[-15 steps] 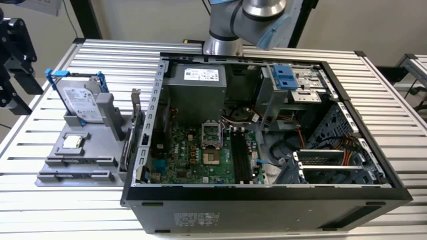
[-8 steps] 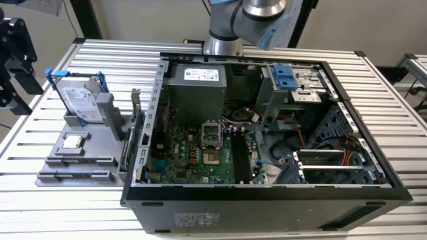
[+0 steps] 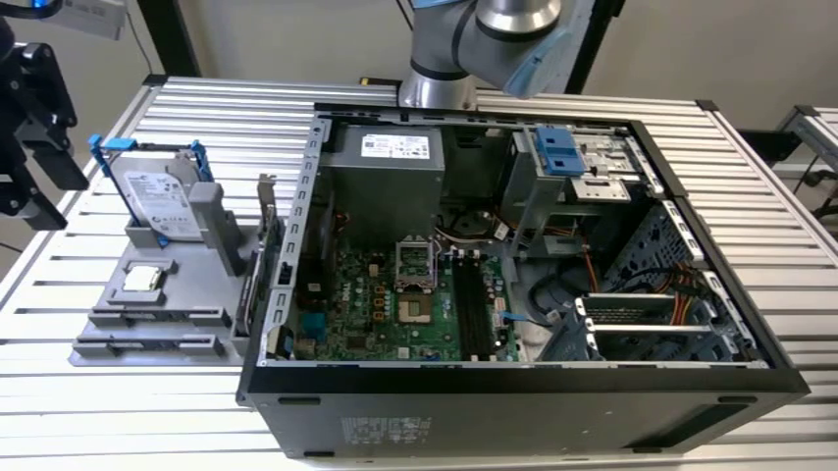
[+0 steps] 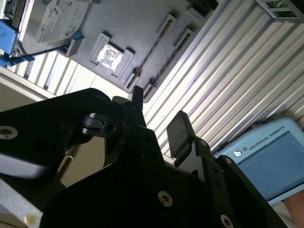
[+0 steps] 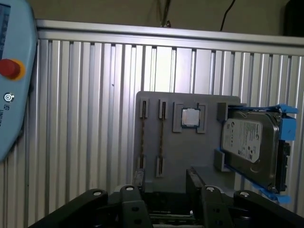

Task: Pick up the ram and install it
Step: 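Pick up the ram and move it above insertion slot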

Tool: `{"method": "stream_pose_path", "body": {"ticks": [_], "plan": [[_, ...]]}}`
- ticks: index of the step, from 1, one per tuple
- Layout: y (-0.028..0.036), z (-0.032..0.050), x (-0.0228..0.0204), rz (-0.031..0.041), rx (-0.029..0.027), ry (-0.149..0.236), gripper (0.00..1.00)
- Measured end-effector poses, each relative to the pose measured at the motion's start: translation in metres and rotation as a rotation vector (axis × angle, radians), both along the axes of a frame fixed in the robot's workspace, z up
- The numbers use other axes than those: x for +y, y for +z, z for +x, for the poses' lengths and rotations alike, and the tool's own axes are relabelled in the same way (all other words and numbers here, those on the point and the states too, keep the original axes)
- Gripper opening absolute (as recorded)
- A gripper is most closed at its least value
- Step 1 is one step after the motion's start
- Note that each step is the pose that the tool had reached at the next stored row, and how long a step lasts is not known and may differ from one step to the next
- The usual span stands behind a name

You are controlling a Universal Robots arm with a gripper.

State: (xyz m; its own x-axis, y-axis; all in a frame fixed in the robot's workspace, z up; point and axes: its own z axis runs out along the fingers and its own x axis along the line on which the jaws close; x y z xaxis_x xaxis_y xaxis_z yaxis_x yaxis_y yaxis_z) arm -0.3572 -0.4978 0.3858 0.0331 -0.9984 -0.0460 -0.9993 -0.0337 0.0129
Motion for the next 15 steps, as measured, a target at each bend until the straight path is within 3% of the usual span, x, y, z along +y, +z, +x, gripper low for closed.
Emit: {"method": "stream_pose_path", "body": {"ticks": [15], "plan": [[-0.0217,0.0,0.0,-0.0015,-0.0001,0.0,1.0]]}}
